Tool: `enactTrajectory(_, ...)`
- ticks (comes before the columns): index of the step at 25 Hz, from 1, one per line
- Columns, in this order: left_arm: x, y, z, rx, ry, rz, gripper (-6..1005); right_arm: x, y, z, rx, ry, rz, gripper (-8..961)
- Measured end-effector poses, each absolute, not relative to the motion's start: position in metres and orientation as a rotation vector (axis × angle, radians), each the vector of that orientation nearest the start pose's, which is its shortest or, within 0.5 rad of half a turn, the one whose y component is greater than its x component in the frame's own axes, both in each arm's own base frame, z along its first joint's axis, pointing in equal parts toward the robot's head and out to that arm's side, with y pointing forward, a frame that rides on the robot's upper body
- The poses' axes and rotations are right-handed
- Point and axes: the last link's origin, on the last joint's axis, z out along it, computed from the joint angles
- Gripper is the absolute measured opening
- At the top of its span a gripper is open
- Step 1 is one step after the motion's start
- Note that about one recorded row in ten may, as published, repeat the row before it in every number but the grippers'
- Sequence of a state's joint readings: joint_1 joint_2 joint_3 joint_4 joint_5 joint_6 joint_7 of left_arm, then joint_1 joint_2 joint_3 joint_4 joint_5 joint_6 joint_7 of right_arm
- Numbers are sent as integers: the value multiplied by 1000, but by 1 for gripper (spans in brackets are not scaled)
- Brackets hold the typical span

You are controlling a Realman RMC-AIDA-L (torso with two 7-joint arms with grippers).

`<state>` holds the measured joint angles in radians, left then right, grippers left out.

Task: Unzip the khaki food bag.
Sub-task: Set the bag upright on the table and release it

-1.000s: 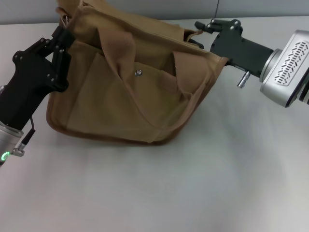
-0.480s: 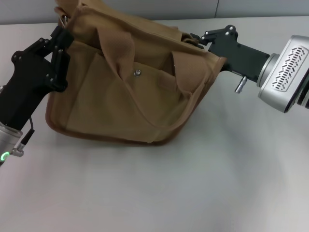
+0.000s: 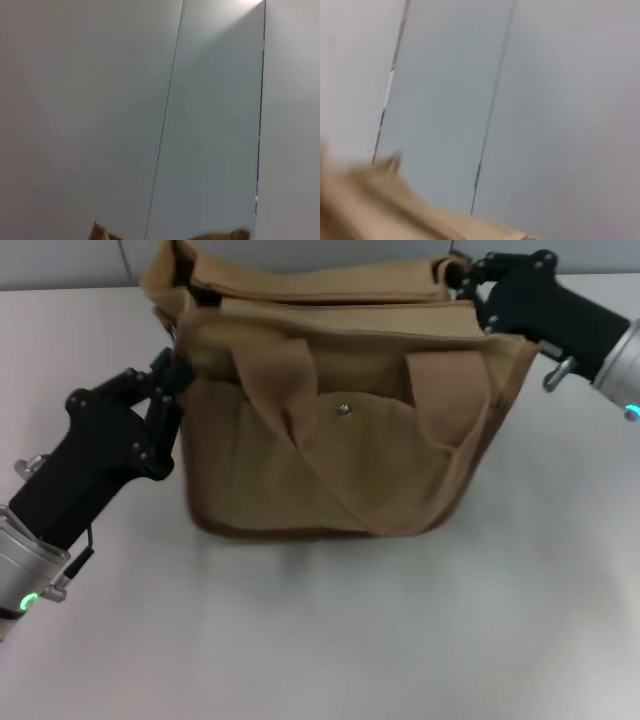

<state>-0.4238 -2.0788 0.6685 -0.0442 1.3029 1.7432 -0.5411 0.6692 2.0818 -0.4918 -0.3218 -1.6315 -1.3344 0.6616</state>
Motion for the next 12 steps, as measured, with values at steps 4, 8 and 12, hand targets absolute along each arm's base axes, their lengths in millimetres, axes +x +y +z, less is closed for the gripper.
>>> enactTrajectory(4,-277,261,-36,-2021,-472,-1273,61,236,388,0,-2222,185,880,98)
enactTrajectory(8,-279,263,-39,-2053,-538,-1275,35,237,388,-3,-2223,214,880,123)
enactTrajectory(12,-281,266,-33,-2099,-633,-1316,62,241,386,-5,-2215,293,912,148)
